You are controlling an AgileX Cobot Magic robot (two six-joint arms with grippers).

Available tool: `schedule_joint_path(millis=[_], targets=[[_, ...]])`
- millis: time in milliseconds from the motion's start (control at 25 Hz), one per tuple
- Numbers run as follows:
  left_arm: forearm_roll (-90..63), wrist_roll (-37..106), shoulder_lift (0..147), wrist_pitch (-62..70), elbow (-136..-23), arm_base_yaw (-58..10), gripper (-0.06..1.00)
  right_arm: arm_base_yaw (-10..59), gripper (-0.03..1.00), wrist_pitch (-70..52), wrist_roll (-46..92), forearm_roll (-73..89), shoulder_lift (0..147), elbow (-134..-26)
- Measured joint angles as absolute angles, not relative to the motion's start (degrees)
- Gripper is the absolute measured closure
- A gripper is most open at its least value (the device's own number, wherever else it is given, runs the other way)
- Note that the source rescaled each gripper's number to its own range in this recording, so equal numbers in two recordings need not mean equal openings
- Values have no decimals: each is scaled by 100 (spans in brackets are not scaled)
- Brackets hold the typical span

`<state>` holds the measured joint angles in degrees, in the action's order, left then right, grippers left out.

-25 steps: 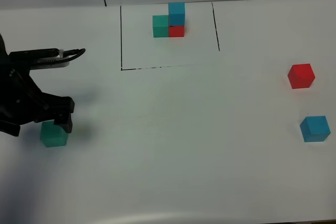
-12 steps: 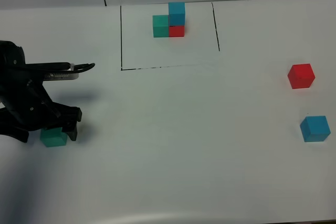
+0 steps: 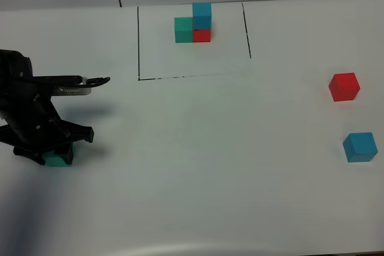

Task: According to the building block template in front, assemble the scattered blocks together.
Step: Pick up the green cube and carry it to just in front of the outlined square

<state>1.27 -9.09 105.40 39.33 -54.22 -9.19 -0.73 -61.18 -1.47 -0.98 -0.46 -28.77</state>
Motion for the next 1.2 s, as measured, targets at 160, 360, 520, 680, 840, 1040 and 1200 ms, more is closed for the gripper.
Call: schedule_joint_path(millis=[160,360,520,680,840,1040,1200], targets=[[139,-772,10540,3983,-5433,-919,75,-73,21,-6118,-152,-98,-46,-2877],[141,248,10540,4073,-5537,-953,75,-73,21,-6118,-152,-103,-46,-2877],[141,1345,10544,4270,-5817,-1298,75,-73,21,-6118,-152,-103,-46,-2877],[316,2193,10544,4542,-6288,-1866,75,-73,21,-6118,-152,-103,-46,-2877],[678,2580,10546,4784,-6845,-2409,75,-73,21,-6118,-152,-103,-46,-2877],[935,3155,10813,5273,-7551,-2913,75,-73,21,-6118,-152,-105,-46,-2877],[1040,3301,11363,5660,-8216,-3199,75,-73,21,-6118,-152,-105,-46,-2877]])
